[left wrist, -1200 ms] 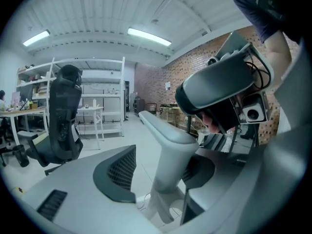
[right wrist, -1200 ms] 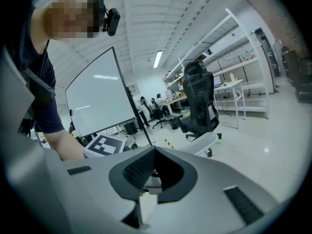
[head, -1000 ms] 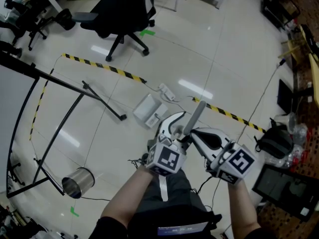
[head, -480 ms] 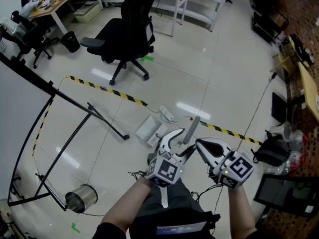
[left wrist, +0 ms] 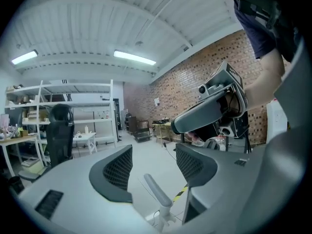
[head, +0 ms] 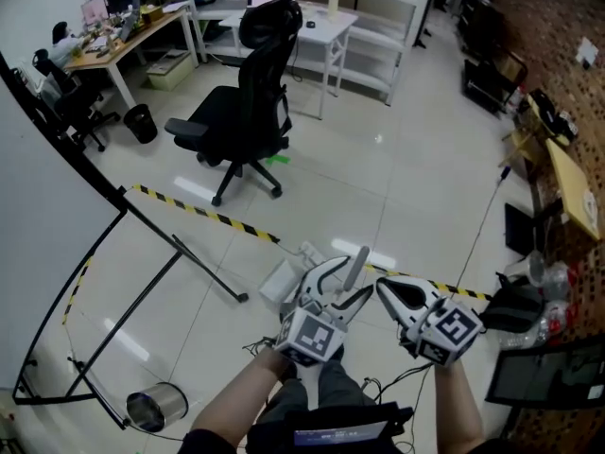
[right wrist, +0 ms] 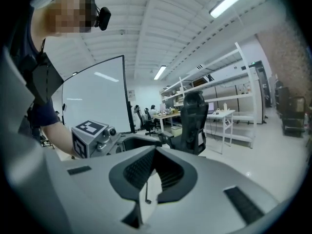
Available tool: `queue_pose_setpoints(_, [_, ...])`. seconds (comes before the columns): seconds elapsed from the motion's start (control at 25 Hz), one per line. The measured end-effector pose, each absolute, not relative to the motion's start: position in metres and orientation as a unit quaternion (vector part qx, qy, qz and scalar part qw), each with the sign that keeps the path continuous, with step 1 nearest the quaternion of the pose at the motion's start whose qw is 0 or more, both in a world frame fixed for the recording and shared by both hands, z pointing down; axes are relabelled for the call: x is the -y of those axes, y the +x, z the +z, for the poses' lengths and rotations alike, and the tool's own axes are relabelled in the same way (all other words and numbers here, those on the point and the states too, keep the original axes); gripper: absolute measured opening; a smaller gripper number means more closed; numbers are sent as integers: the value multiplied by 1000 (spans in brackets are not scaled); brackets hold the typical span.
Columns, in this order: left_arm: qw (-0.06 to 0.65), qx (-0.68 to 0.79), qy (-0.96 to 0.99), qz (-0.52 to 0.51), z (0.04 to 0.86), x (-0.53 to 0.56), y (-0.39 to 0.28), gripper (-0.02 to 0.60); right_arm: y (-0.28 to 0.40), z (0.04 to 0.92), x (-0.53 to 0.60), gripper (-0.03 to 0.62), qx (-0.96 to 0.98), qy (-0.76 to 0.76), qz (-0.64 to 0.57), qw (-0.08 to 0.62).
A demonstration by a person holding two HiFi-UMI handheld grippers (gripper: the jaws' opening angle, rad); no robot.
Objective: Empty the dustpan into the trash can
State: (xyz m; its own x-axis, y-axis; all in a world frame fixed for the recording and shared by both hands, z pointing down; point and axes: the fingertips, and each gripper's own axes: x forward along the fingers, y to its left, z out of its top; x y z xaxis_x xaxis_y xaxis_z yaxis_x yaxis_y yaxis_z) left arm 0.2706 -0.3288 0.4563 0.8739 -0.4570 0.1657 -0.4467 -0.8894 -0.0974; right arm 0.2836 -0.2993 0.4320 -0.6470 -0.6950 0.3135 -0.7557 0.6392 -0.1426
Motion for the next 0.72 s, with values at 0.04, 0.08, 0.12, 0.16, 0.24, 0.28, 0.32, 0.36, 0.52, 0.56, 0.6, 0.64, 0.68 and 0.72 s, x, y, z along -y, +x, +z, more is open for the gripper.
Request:
queue_pose_setpoints(0.04, [34, -235, -968, -86, 444, 329, 268, 279, 282, 424, 299, 14, 899, 403, 121, 119])
queue_pose_setpoints(0.08, [41, -235, -968, -80, 433, 329, 265, 279, 281, 416, 298, 14, 900, 404, 111, 120])
queue_pose_setpoints(0.12, [47, -235, -968, -74, 422, 328, 263, 279, 280, 406, 299, 14, 901, 405, 100, 117])
queue_pose_setpoints(0.16, [55, -236, -968, -70, 411, 326, 261, 279, 279, 394, 299, 14, 902, 407, 89, 111])
queue_pose_setpoints(0.24, [70, -235, -968, -59, 389, 323, 256, 279, 275, 373, 297, 14, 905, 408, 71, 99])
queue_pose_setpoints(0.28, [75, -235, -968, -52, 378, 321, 254, 278, 273, 365, 295, 14, 907, 406, 64, 96])
queue_pose_setpoints(0.32, [80, -235, -968, -46, 368, 319, 250, 276, 270, 357, 293, 14, 909, 402, 56, 94])
queue_pose_setpoints(0.36, [86, -235, -967, -40, 358, 318, 247, 276, 266, 351, 292, 14, 911, 399, 49, 94])
queue_pose_setpoints(0.52, [121, -238, -963, -27, 323, 316, 229, 265, 253, 333, 290, 14, 916, 389, 26, 97])
queue_pose_setpoints(0.56, [127, -241, -962, -27, 316, 314, 221, 265, 246, 329, 290, 14, 918, 384, 19, 95])
queue_pose_setpoints(0.6, [130, -244, -961, -28, 312, 312, 212, 265, 238, 324, 289, 14, 921, 379, 11, 91])
queue_pose_setpoints(0.64, [130, -246, -960, -31, 311, 308, 203, 265, 229, 321, 287, 14, 923, 374, 7, 88])
queue_pose_setpoints(0.68, [129, -247, -960, -33, 310, 305, 195, 253, 221, 319, 284, 14, 925, 369, 5, 87])
queue_pose_setpoints(0.72, [129, -249, -959, -33, 307, 301, 189, 225, 216, 317, 282, 14, 926, 366, 2, 89])
